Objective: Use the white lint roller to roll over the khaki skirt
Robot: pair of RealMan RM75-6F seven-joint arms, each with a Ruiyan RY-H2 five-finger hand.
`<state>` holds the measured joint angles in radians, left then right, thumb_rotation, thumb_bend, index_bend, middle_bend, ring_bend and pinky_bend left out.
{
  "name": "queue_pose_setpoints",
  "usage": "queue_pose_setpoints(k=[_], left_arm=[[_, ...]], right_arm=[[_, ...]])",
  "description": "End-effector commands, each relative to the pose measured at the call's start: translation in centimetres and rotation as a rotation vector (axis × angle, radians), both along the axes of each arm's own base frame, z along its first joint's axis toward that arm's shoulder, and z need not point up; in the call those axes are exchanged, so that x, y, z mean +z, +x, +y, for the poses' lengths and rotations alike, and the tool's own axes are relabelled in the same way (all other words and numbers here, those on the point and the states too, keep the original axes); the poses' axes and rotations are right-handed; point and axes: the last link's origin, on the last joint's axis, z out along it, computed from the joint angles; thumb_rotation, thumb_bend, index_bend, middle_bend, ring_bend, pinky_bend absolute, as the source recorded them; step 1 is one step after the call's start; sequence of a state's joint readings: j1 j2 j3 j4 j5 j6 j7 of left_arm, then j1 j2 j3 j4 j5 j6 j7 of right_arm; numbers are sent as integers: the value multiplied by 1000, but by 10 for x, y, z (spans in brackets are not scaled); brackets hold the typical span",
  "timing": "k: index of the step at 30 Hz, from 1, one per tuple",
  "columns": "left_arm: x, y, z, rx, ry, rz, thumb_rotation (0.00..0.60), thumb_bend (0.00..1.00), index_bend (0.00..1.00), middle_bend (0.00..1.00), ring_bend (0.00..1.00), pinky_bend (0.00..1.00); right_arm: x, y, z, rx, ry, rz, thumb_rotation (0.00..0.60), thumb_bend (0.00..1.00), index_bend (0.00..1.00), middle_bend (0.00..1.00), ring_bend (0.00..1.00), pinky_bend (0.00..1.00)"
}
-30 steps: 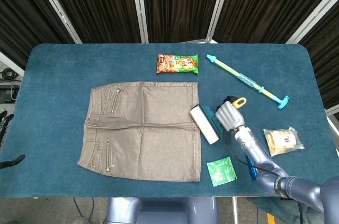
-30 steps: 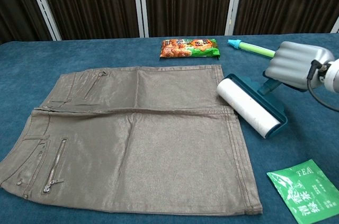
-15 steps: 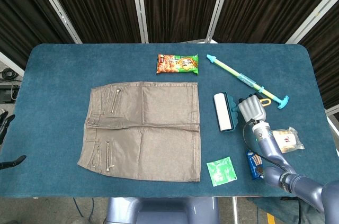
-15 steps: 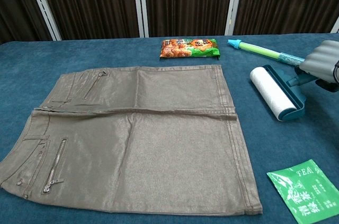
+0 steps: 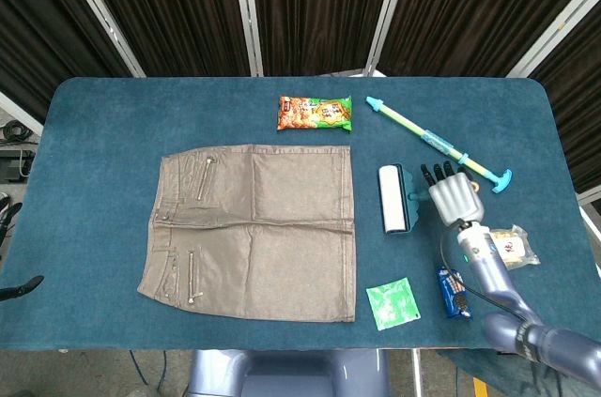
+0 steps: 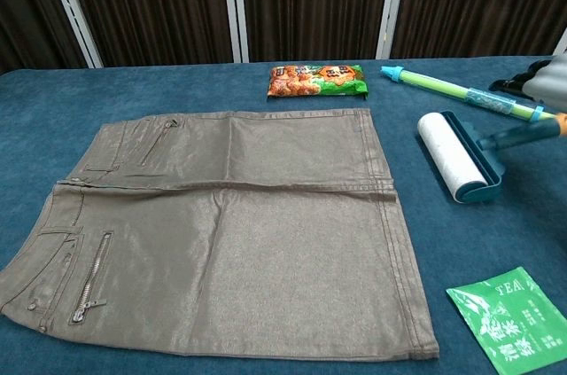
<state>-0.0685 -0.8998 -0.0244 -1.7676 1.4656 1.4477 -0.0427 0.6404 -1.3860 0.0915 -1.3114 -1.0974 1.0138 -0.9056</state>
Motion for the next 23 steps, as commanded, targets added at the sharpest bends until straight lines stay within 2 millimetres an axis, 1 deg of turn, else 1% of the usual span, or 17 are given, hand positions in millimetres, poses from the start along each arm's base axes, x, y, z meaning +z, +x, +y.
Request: queue_pose_setpoints(k=[1, 4, 5, 6, 10, 12, 13, 16, 18, 20, 23], left_arm=[[3, 2, -4, -13, 2, -14, 600, 0, 0, 0, 0, 0], [5, 3, -6, -22, 1, -20, 600, 0, 0, 0, 0, 0], [5, 3, -7, -25, 0, -23, 600, 0, 0, 0, 0, 0], [5, 3, -9, -25, -5, -26, 600, 0, 0, 0, 0, 0], [6, 3, -11, -30, -10, -26, 600, 0, 0, 0, 0, 0], [5, 3, -13, -41, -12, -22, 600, 0, 0, 0, 0, 0], [6, 4, -14, -51, -9, -20, 600, 0, 0, 0, 0, 0], [6, 2, -15, -65, 4, -16, 600, 0, 0, 0, 0, 0], [6, 2, -15, -75, 10, -17, 600, 0, 0, 0, 0, 0], [6, 1, -16, -83, 14, -18, 600, 0, 0, 0, 0, 0], [6, 0, -17, -89, 15, -21, 600, 0, 0, 0, 0, 0]], right_arm=[[37, -3, 38, 24, -41, -118, 600, 0, 0, 112, 127, 405], [48, -5, 55, 30, -42, -175, 600, 0, 0, 56, 58, 299], [53, -6, 62, 33, -43, -201, 600, 0, 0, 49, 48, 286], [59, -6, 73, 44, -54, -246, 600, 0, 0, 46, 44, 283], [67, -8, 91, 52, -69, -316, 600, 0, 0, 45, 44, 276], [70, -7, 110, 45, -81, -415, 600, 0, 0, 33, 37, 243], [72, -7, 121, 42, -87, -474, 600, 0, 0, 24, 29, 223], [72, -7, 136, 52, -85, -564, 600, 0, 0, 0, 0, 115], [71, -8, 144, 54, -82, -607, 600, 0, 0, 0, 0, 46], [70, -9, 149, 49, -79, -635, 600, 0, 0, 0, 0, 8], [69, -12, 159, 28, -80, -691, 600, 0, 0, 0, 0, 0]])
